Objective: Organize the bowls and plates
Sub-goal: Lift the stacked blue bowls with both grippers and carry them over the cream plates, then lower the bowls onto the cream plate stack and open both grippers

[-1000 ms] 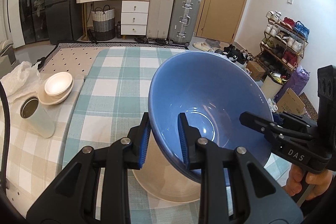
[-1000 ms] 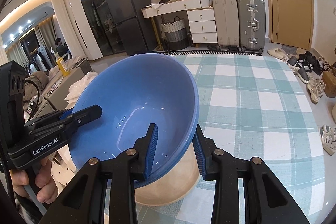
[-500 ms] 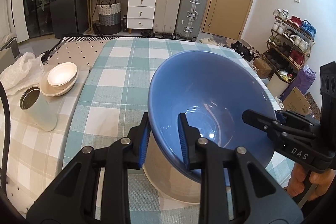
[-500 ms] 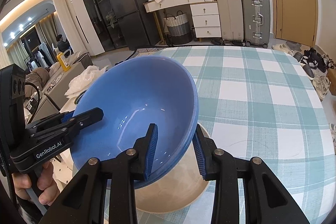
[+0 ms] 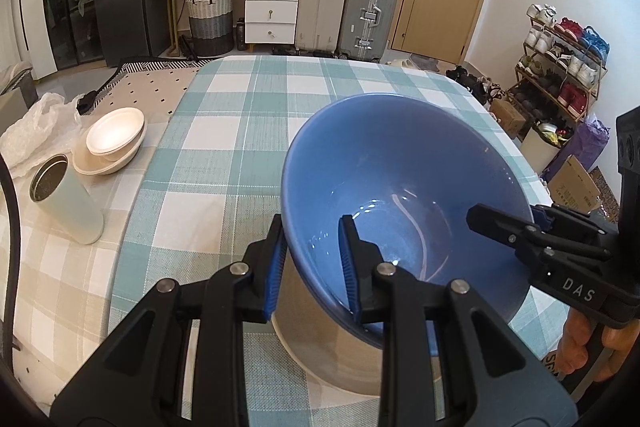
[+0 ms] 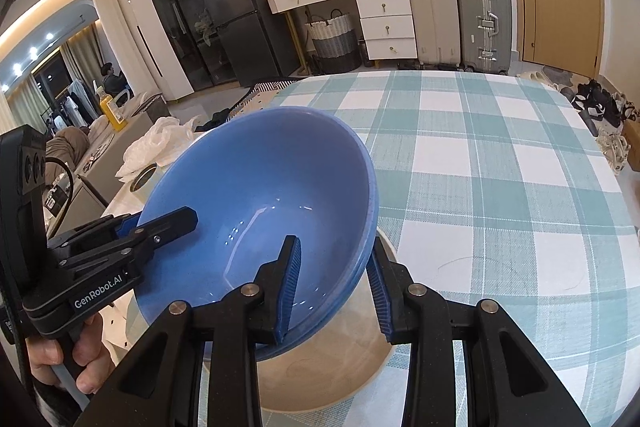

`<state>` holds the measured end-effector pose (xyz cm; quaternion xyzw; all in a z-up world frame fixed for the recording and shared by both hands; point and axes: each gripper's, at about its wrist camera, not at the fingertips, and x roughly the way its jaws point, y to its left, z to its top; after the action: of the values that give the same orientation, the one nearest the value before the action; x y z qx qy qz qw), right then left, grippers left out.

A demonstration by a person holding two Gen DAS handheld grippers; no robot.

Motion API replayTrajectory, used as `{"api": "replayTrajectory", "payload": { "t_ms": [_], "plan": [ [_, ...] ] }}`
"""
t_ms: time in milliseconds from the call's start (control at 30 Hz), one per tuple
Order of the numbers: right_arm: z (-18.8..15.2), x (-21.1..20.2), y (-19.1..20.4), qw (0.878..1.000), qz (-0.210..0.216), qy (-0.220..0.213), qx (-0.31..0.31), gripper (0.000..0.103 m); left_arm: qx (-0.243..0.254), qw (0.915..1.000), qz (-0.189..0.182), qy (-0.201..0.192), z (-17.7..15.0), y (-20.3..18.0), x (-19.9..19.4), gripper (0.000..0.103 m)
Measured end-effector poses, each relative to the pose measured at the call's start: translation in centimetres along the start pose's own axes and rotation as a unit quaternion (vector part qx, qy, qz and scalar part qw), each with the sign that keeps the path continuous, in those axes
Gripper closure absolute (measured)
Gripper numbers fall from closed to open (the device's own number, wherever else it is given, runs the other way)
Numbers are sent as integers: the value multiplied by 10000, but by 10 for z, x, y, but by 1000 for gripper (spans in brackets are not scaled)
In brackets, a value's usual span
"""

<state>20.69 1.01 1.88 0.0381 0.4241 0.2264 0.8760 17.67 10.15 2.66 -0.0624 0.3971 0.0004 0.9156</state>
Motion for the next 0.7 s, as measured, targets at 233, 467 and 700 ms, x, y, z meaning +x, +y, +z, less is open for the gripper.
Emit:
{"api": "replayTrajectory", "payload": {
  "t_ms": [233, 467, 700],
  "plan": [
    [-1, 8, -3, 10000, -45, 66, 44, 69, -4, 9999, 17, 102, 0, 1, 19, 81],
    [0, 15, -9, 9999, -40, 70, 103, 69, -18, 9999, -12, 141, 2, 4, 36, 80],
    [0, 17, -12, 9999, 2, 65, 150, 69, 8, 9999, 14, 142, 6, 4, 47, 80]
  ]
}}
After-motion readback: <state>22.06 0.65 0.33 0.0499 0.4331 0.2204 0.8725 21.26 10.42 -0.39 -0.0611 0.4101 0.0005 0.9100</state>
